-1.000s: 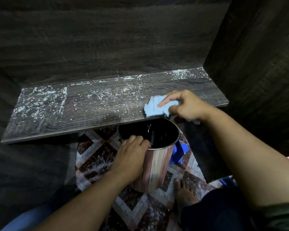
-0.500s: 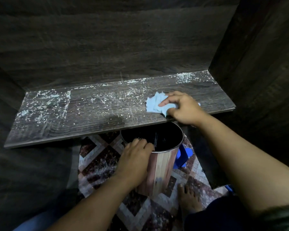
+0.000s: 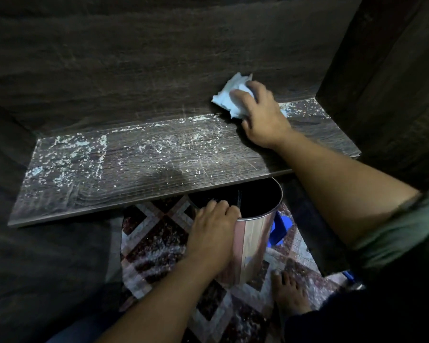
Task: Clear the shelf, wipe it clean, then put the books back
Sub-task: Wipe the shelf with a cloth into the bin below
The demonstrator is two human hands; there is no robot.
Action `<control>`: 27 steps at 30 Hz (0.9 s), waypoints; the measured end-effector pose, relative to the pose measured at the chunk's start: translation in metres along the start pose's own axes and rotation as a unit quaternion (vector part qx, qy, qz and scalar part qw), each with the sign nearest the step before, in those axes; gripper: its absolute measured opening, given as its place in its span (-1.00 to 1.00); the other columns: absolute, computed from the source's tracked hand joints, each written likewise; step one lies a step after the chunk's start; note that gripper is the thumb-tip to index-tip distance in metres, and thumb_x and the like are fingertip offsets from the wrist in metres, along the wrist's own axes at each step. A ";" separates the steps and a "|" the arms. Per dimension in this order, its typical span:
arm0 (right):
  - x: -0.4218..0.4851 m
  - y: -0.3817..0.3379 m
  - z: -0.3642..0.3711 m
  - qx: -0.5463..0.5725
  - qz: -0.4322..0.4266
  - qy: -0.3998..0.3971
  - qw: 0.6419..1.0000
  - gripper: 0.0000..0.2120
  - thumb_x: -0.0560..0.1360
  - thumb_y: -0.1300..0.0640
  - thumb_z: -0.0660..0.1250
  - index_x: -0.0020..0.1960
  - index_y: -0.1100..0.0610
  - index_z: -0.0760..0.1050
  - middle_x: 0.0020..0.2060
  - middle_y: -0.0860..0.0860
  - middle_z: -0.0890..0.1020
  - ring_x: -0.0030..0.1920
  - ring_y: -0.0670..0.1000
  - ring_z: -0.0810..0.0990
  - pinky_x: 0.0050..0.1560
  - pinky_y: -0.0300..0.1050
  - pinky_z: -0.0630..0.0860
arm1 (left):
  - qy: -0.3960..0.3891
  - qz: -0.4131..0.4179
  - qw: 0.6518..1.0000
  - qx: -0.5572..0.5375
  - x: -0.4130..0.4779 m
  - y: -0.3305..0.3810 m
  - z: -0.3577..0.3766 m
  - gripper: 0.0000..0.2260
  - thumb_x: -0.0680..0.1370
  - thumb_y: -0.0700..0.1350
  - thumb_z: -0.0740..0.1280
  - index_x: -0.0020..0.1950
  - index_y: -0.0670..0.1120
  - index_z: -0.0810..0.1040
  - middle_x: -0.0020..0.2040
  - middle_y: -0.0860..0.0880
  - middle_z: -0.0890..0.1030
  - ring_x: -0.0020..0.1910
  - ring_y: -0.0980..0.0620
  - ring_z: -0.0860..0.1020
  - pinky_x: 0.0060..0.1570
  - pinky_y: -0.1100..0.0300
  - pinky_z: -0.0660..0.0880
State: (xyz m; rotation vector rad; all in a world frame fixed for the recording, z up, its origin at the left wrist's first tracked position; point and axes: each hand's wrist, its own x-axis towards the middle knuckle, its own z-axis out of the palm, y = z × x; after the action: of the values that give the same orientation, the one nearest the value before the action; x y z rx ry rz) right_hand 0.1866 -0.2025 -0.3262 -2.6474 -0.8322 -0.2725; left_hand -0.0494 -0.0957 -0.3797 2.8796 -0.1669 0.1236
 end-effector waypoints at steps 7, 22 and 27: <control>0.009 -0.007 0.020 -0.069 0.028 -0.075 0.994 -0.49 0.55 0.01 0.20 0.49 -0.13 0.26 0.44 0.17 0.22 0.37 0.24 0.26 0.37 0.16 0.22 | -0.003 0.011 1.000 0.007 -0.007 -0.001 0.001 -0.70 0.17 -0.27 0.37 -0.15 -0.03 0.51 -0.20 -0.02 0.52 -0.17 -0.08 0.51 -0.19 0.10 0.50; -0.071 -0.012 0.001 0.001 0.089 -0.058 0.994 -0.64 0.51 0.01 0.17 0.26 -0.23 0.50 0.37 -0.01 0.40 0.30 0.14 0.29 0.26 0.04 0.19 | -0.058 0.001 0.998 0.007 -0.013 -0.004 -0.012 -0.69 0.47 -0.26 0.21 0.18 -0.01 0.43 0.12 0.00 0.42 0.17 -0.05 0.36 0.21 0.09 0.31; -0.077 -0.007 -0.014 0.078 0.088 -0.004 0.993 -0.52 0.42 0.01 0.11 0.30 -0.14 0.51 0.18 0.10 0.46 0.24 0.16 0.36 0.30 0.12 0.29 | -0.064 -0.002 0.998 0.008 -0.011 -0.004 -0.015 -0.64 0.45 -0.27 0.22 0.21 0.01 0.39 0.13 0.03 0.39 0.20 -0.01 0.32 0.24 0.13 0.27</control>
State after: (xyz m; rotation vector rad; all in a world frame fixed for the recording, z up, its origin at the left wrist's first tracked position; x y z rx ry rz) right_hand 0.1195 -0.2419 -0.3335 -2.5540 -0.5922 -0.1455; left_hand -0.0613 -0.0868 -0.3675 2.9042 -0.1847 -0.0613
